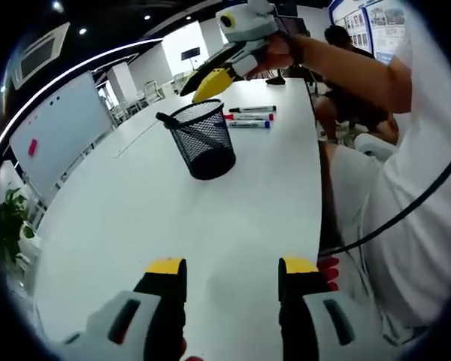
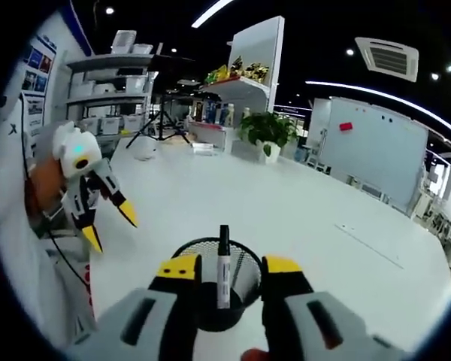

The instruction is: Pick up the whiteboard markers from the pen holder and place them facing the whiteboard neatly

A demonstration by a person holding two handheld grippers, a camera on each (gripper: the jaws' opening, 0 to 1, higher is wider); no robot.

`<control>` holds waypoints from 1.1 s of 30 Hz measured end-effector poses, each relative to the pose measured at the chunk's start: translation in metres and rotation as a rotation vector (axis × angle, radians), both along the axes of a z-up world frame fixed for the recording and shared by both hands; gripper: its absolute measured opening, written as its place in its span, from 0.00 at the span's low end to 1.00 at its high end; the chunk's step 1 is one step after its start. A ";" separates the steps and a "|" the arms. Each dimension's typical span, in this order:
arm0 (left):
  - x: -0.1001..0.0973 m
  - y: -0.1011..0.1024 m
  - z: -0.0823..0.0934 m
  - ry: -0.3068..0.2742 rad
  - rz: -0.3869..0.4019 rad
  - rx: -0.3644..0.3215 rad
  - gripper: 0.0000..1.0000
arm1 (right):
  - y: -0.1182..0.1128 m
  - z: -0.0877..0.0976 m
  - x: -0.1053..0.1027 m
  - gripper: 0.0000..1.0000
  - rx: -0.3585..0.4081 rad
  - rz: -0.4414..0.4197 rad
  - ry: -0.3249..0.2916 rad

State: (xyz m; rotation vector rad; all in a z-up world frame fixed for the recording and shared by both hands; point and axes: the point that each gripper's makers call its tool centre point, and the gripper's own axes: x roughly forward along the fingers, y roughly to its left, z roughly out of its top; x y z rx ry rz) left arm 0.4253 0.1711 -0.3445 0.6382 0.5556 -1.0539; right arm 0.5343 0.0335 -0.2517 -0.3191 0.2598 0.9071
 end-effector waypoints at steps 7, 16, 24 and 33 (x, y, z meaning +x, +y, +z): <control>-0.001 0.002 -0.001 0.002 0.005 0.000 0.50 | 0.007 -0.002 -0.002 0.30 -0.012 0.018 -0.005; 0.000 0.003 -0.001 0.003 0.007 0.000 0.50 | 0.009 -0.005 -0.003 0.30 -0.023 0.020 0.001; 0.000 0.003 -0.002 0.005 0.004 0.001 0.50 | 0.008 -0.004 -0.002 0.29 -0.028 0.014 -0.006; 0.003 0.004 -0.002 0.000 0.015 -0.003 0.50 | 0.011 -0.002 -0.004 0.29 -0.016 0.022 -0.002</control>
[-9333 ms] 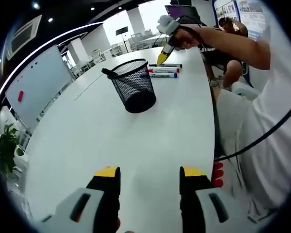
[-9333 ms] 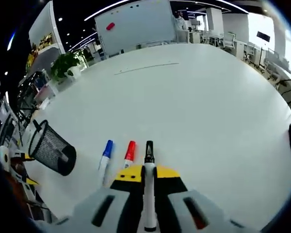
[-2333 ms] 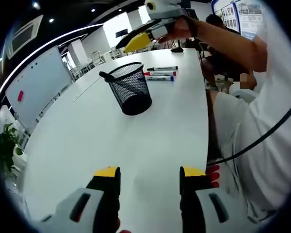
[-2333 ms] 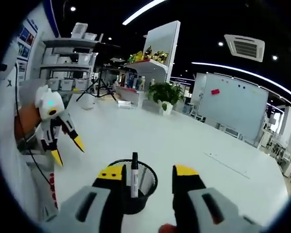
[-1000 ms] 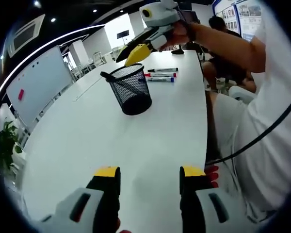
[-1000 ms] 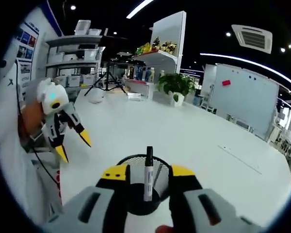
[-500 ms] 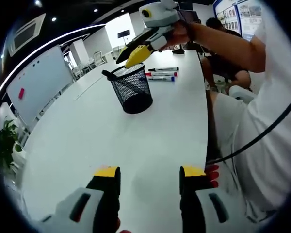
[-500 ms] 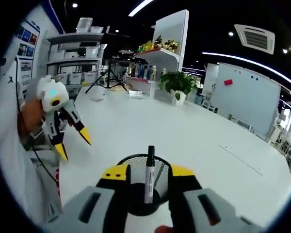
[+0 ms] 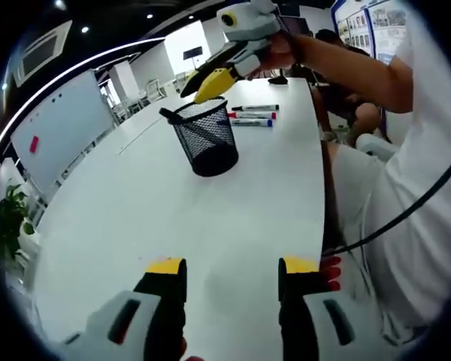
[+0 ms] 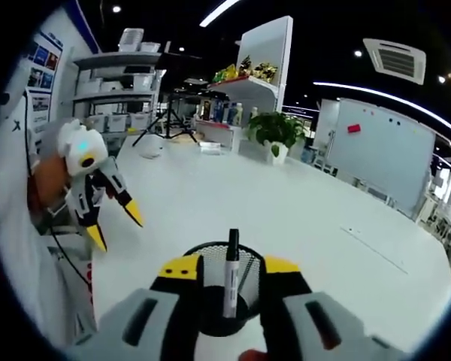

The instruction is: Pick up the whiteboard markers from the pen holder and place them facing the whiteboard neatly

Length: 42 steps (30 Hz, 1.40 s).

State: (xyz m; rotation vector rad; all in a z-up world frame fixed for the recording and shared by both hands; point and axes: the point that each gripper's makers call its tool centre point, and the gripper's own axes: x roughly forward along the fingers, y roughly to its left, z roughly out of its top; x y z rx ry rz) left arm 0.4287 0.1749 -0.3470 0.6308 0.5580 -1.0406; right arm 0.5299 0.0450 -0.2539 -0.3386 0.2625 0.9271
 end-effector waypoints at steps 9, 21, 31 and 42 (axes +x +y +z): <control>0.003 0.003 0.008 -0.021 0.010 -0.009 0.50 | -0.005 0.002 0.005 0.28 -0.006 -0.018 -0.005; 0.002 0.003 0.006 -0.021 0.015 -0.017 0.50 | 0.004 -0.009 0.007 0.24 -0.050 -0.015 0.021; 0.003 0.004 0.012 -0.026 0.011 -0.036 0.50 | 0.007 -0.023 0.012 0.22 -0.087 -0.041 0.060; 0.000 0.006 0.011 -0.022 0.012 -0.034 0.50 | 0.010 -0.027 0.014 0.19 -0.103 -0.059 0.080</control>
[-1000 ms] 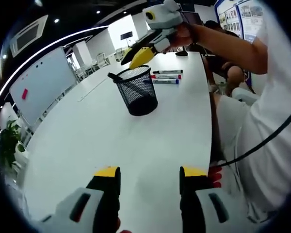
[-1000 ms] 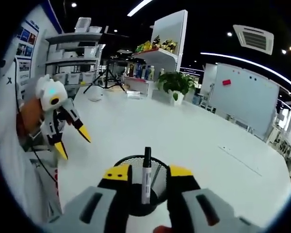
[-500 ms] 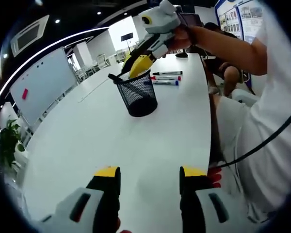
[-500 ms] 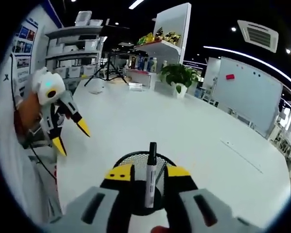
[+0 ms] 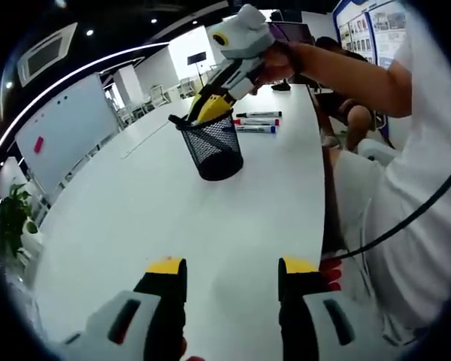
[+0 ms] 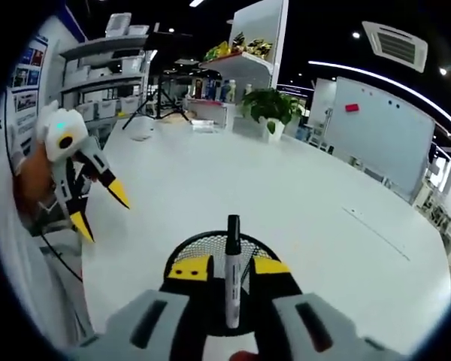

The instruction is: Pick up the whiteboard markers from the pen holder and place them facing the whiteboard neatly

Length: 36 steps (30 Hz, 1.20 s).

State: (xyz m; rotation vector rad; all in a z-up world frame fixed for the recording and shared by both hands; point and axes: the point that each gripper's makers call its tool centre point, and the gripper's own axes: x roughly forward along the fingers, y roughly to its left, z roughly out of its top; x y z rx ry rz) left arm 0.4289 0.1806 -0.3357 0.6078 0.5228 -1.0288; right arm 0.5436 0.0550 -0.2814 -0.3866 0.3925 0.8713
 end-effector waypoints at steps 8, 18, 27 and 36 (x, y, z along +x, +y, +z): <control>-0.003 -0.001 0.000 -0.002 -0.015 0.004 0.50 | 0.001 -0.004 0.004 0.16 -0.006 -0.013 0.021; -0.003 -0.001 -0.003 0.010 -0.019 -0.001 0.50 | 0.005 -0.010 0.006 0.11 -0.024 -0.016 0.018; -0.001 -0.002 -0.003 0.010 -0.015 -0.003 0.50 | 0.004 -0.011 0.009 0.10 -0.015 -0.021 0.025; -0.003 -0.003 -0.004 0.007 -0.030 0.011 0.50 | 0.009 0.004 0.005 0.09 0.034 -0.001 -0.027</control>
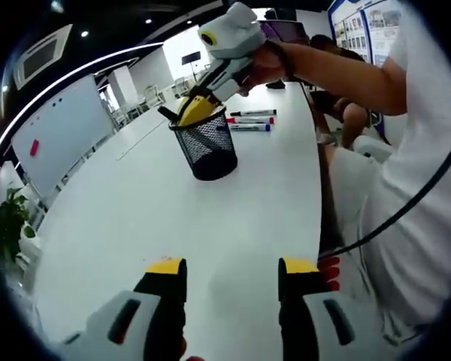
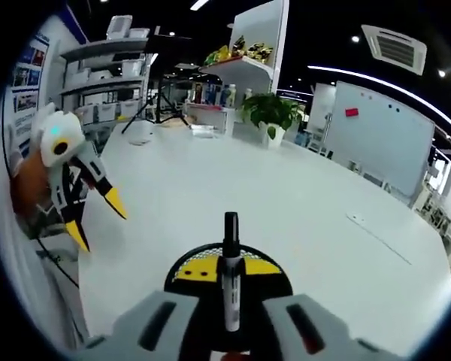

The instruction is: Pick up the whiteboard markers from the pen holder and place them facing the whiteboard neatly

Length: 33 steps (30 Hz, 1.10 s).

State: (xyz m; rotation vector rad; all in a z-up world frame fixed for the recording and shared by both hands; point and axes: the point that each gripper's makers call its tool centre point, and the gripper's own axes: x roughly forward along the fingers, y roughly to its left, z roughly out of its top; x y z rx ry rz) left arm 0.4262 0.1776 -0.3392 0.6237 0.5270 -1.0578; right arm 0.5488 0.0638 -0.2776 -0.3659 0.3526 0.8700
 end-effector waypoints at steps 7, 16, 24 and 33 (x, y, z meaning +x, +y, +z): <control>0.000 0.000 0.001 -0.001 0.008 -0.007 0.50 | -0.004 0.004 -0.001 0.09 0.013 -0.001 -0.009; -0.002 0.001 0.000 -0.002 0.006 0.003 0.50 | -0.015 0.041 0.001 0.09 0.111 -0.061 -0.064; -0.001 -0.003 0.000 0.000 0.000 0.003 0.50 | -0.024 0.077 -0.001 0.09 0.201 -0.101 -0.139; -0.001 -0.004 0.001 -0.001 -0.002 0.002 0.50 | -0.027 0.101 -0.005 0.09 0.248 -0.104 -0.192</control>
